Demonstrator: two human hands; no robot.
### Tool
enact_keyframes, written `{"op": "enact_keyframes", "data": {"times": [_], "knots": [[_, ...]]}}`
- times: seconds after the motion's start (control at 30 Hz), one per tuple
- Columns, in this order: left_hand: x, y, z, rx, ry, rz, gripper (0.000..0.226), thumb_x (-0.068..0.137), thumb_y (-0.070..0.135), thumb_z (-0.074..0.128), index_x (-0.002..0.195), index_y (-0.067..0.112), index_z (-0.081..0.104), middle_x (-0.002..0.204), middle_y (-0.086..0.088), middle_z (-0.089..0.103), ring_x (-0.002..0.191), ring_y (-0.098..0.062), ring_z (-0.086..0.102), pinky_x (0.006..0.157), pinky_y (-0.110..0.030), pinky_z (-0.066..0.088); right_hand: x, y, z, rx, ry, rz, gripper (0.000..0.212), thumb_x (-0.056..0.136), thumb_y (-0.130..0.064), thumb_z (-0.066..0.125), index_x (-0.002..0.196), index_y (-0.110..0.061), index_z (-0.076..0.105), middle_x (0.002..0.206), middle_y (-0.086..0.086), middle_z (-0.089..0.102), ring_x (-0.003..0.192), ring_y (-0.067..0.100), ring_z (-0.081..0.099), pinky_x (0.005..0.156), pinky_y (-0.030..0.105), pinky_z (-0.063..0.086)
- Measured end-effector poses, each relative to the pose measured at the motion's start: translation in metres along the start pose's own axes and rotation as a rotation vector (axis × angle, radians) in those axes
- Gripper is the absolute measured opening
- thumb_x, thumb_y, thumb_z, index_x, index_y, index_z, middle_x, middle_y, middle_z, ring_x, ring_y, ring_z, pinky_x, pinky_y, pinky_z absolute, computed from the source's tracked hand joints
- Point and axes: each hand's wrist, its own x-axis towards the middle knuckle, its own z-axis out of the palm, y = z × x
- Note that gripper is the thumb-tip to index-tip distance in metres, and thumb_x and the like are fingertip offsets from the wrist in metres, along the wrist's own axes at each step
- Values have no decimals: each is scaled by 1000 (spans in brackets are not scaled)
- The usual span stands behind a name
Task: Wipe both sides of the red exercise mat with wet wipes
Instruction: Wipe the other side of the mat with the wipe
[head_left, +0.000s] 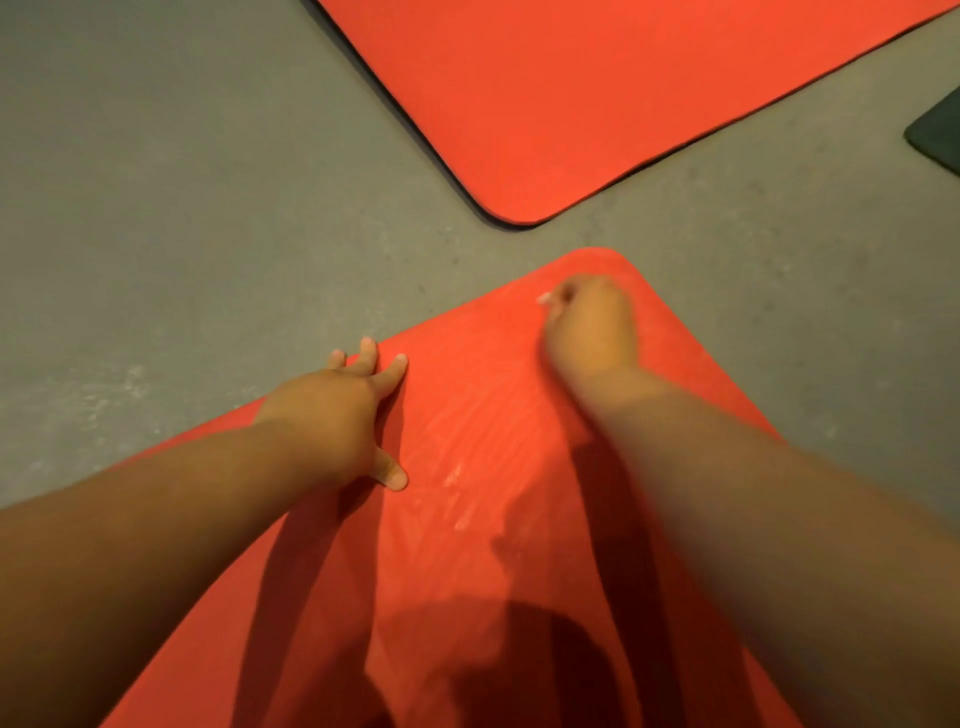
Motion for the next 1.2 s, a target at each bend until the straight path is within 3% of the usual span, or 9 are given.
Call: {"op": "enact_keyframes", "data": {"times": [0.13,0.33,0.4,0.57,0.63,0.77,0.9,1.07,1.2], "knots": [[-3,-1,2,-60,24,1,134,58,60,81,152,28,-8,160,-1,-13,148,-23,4,115,-39,23,-56,-39,16,41,-290,-559,10,86,-10,57,86,-5,66,91,18,62,89,35,58,80,38,39],[-3,-4,5,-123,65,-11,138,55,57,84,153,22,-9,159,5,-13,148,-18,3,115,-35,21,62,29,-19,-99,69,216,22,92,-10,52,105,2,65,110,25,64,103,38,59,85,39,46],[-2,-3,4,-127,66,-8,139,55,57,84,153,22,-9,160,5,-13,148,-18,3,115,-35,22,50,2,-5,-96,46,139,22,91,-7,49,105,1,65,110,23,64,104,37,59,85,39,45],[-1,-2,5,-126,63,-5,139,55,56,84,152,21,-9,160,3,-13,148,-19,2,115,-34,21,-29,-54,31,30,-220,-496,13,89,-14,55,90,-6,65,97,17,64,93,34,58,81,37,39],[-1,-3,4,-123,62,-2,139,56,57,84,152,21,-9,160,4,-13,148,-20,2,115,-34,20,-3,-35,20,-1,-129,-393,15,90,-16,55,90,-4,64,98,20,63,93,36,57,80,39,40],[0,-4,5,-117,58,-5,139,55,57,84,153,23,-8,159,5,-13,148,-20,3,115,-35,21,69,25,-11,-144,66,150,21,92,-11,53,105,2,65,109,27,63,102,39,59,84,39,46],[2,-3,4,-102,53,-11,138,55,57,84,153,23,-7,160,5,-11,148,-21,6,114,-37,23,15,0,5,-28,43,-53,17,90,-11,53,91,0,66,99,24,63,94,39,58,80,40,42],[1,-4,3,-110,60,-23,137,55,54,85,153,22,-4,160,4,-10,148,-22,6,115,-39,22,-98,-2,-4,-10,-363,-558,18,88,-21,51,86,-10,66,90,12,61,89,32,58,81,40,46],[-9,1,11,-133,87,-37,122,66,52,80,154,17,2,161,-4,-6,148,-26,5,116,-39,17,-54,46,-29,-68,-26,-102,10,86,-12,62,83,-4,66,92,21,66,89,36,60,74,37,40]]}}
